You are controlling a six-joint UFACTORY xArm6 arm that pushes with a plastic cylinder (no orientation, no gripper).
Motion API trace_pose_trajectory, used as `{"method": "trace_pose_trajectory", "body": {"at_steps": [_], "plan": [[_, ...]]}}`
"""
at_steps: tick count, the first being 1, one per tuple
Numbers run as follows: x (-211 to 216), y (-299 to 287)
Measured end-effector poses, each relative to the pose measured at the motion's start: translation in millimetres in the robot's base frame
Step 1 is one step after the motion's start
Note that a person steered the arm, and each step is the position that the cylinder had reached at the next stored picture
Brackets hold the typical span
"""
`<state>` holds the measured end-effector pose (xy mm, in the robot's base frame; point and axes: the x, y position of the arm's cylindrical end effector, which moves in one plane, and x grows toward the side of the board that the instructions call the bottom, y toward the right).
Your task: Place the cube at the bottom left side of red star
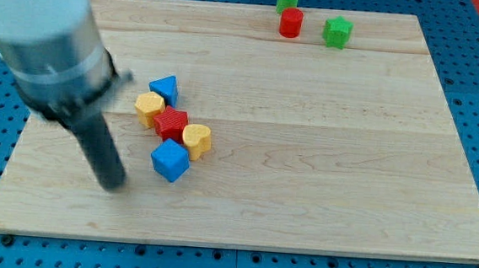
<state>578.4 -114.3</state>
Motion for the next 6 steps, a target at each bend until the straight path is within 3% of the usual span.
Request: {"method": "trace_pose_trajectory", "body": {"at_steps": [1,3,5,6], "plan": [[-14.9,62.9],[-39.4,-17.7],[-48.9,36.8],[-29.8,46.1]]}}
